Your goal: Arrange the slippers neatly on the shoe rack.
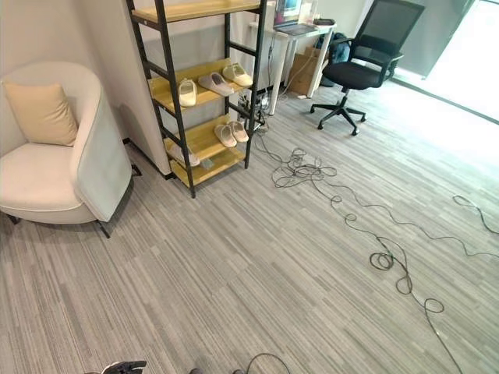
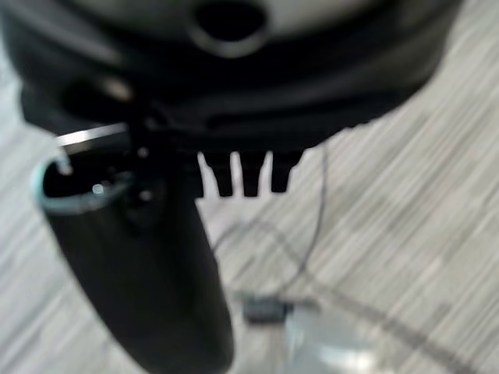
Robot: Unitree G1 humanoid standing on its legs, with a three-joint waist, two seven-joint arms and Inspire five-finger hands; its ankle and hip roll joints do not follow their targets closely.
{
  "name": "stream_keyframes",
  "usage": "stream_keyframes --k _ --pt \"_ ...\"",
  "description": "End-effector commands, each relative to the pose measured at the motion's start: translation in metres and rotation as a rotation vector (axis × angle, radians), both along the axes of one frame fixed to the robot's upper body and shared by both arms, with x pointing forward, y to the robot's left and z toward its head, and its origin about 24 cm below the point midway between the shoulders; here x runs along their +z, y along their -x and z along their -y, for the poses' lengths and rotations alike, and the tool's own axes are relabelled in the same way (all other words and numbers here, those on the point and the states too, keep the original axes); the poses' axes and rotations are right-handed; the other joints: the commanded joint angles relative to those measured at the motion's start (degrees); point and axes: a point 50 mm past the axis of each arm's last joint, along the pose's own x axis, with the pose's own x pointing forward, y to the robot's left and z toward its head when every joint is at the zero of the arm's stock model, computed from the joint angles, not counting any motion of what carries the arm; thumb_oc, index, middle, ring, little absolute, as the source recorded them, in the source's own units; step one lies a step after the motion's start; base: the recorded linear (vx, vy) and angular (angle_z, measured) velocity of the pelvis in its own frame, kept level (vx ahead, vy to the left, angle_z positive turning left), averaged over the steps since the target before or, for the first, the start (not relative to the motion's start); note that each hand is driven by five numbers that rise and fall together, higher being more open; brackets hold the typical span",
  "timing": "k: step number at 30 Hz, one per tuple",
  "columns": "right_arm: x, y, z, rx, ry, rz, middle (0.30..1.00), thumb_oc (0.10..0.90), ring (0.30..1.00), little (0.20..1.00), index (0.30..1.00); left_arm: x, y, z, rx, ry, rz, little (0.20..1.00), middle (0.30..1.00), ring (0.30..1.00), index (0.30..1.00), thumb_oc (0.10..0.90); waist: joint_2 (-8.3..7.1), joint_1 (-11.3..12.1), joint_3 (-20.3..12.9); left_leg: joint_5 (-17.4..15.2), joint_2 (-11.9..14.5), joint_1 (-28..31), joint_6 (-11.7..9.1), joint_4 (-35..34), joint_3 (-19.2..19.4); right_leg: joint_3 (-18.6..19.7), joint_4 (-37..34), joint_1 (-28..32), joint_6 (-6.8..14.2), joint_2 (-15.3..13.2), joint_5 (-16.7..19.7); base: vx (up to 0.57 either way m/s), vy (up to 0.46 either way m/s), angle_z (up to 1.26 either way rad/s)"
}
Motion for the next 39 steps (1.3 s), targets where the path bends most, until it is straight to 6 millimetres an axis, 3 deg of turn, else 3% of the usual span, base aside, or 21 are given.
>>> stream_keyframes --k 1,10,18,25,26,28,29,30,31,33,35,36,39 --pt "0.005 0.008 0.016 0.065 0.089 -0.041 0.900 0.800 0.900 0.900 0.900 0.005 -0.020 0.001 -0.079 -0.034 0.041 0.900 0.900 0.900 0.900 0.800 -0.96 1.0 -0.2 -6.4 3.3 2.1 -3.0 0.1 -3.9 1.0 0.6 -0.8 7.9 -5.9 -2.9 0.00 0.000 0.00" --pt "-0.006 0.014 -0.011 0.073 0.010 -0.061 0.900 0.800 0.900 0.900 0.900 0.003 -0.028 0.020 -0.210 -0.016 0.045 0.900 0.900 0.900 0.900 0.800 -0.68 0.5 0.5 -6.4 3.0 1.9 -2.9 0.1 -3.8 1.3 0.6 -0.9 7.6 -5.8 -3.1 0.00 -0.005 0.00" --pt "-0.008 0.003 -0.023 0.168 -0.008 -0.046 0.900 0.800 0.900 0.900 0.900 0.004 -0.036 0.024 -0.259 -0.032 0.062 0.900 0.900 0.900 0.900 0.800 -0.76 0.1 2.1 -6.8 3.9 2.5 -3.2 0.1 -3.2 2.6 0.6 -0.9 6.7 -4.5 -3.7 0.03 -0.091 -0.04" --pt "-0.011 0.015 -0.028 0.109 -0.055 -0.074 0.900 0.800 0.900 0.900 0.900 0.004 -0.039 0.031 -0.281 -0.003 0.070 0.900 0.900 0.900 0.900 0.800 -1.03 -1.0 3.1 -6.8 7.2 5.5 -5.2 0.2 -2.7 3.5 0.7 1.3 4.4 -1.7 -5.6 0.09 -0.182 -0.03" --pt "-0.011 0.015 -0.028 0.118 -0.063 -0.076 0.900 0.800 0.900 0.900 0.900 0.006 -0.043 0.029 -0.289 -0.008 0.083 0.900 0.900 0.900 0.900 0.800 -2.01 -1.3 4.0 -8.1 9.8 4.5 -6.5 7.1 -1.7 5.0 2.2 1.9 3.2 -0.3 -6.8 0.13 -0.303 -0.08" --pt "-0.011 0.015 -0.028 0.118 -0.064 -0.076 0.900 0.800 0.900 0.900 0.900 0.006 -0.043 0.029 -0.289 -0.008 0.083 0.900 0.900 0.900 0.900 0.800 -1.98 -1.2 4.0 -8.3 9.8 4.4 -6.5 7.4 -1.7 5.0 2.3 1.9 3.2 -0.2 -6.8 0.08 -0.165 -0.32" --pt "-0.011 0.014 -0.027 0.126 -0.058 -0.076 0.900 0.800 0.900 0.900 0.900 0.007 -0.045 0.029 -0.302 -0.016 0.084 0.900 0.900 0.900 0.900 0.800 -2.27 -1.2 4.5 -7.3 10.6 3.4 -7.1 11.5 -1.3 5.3 2.5 2.6 2.7 0.3 -7.1 0.05 -0.312 -0.48" --pt "-0.008 0.009 -0.021 0.127 -0.042 -0.062 0.900 0.800 0.900 0.900 0.900 0.012 -0.059 0.031 -0.341 -0.028 0.129 0.900 0.900 0.900 0.900 0.800 -3.15 -0.3 7.0 -1.6 11.9 -4.3 -7.6 25.6 -2.1 4.9 2.9 3.8 1.3 0.2 -7.2 0.05 -0.312 -0.21" --pt "-0.008 0.009 -0.021 0.127 -0.042 -0.062 0.900 0.800 0.900 0.900 0.900 0.012 -0.059 0.031 -0.341 -0.028 0.129 0.900 0.900 0.900 0.900 0.800 -3.15 -0.3 7.0 -1.6 11.9 -4.3 -7.6 25.6 -2.1 4.9 2.9 3.8 1.3 0.2 -7.2 0.03 -0.288 0.05" --pt "-0.005 0.004 -0.014 0.126 -0.021 -0.051 0.900 0.800 0.900 0.900 0.900 0.015 -0.070 0.039 -0.374 -0.027 0.165 0.900 0.900 0.900 0.900 0.800 -3.71 -0.1 8.5 -0.3 11.6 -11.1 -5.4 34.5 -0.7 4.7 2.9 5.1 0.1 0.2 -7.9 0.14 -0.166 0.03" --pt "-0.005 0.004 -0.012 0.123 -0.013 -0.050 0.900 0.800 0.900 0.900 0.900 0.014 -0.070 0.043 -0.382 -0.017 0.167 0.900 0.900 0.900 0.900 0.800 -3.74 0.0 8.6 -1.5 10.4 -13.0 -4.8 33.0 0.0 4.9 2.7 5.8 0.3 0.2 -8.2 0.18 -0.042 -0.02" --pt "-0.004 0.002 -0.010 0.116 -0.009 -0.043 0.900 0.800 0.900 0.900 0.900 0.013 -0.068 0.046 -0.387 -0.016 0.164 0.900 0.900 0.900 0.900 0.800 -3.69 0.9 8.7 -2.4 8.9 -16.0 -4.5 28.0 1.0 5.3 2.4 6.9 0.8 0.1 -9.1 0.16 0.013 -0.15" --pt "-0.004 0.001 -0.012 0.143 -0.007 -0.041 0.900 0.800 0.900 0.900 0.900 0.012 -0.065 0.046 -0.396 -0.022 0.155 0.900 0.900 0.900 0.900 0.800 -3.74 2.3 8.8 -0.6 7.0 -18.6 -4.5 22.3 1.4 5.5 2.2 8.4 1.0 0.1 -10.4 0.31 -0.010 -0.18"
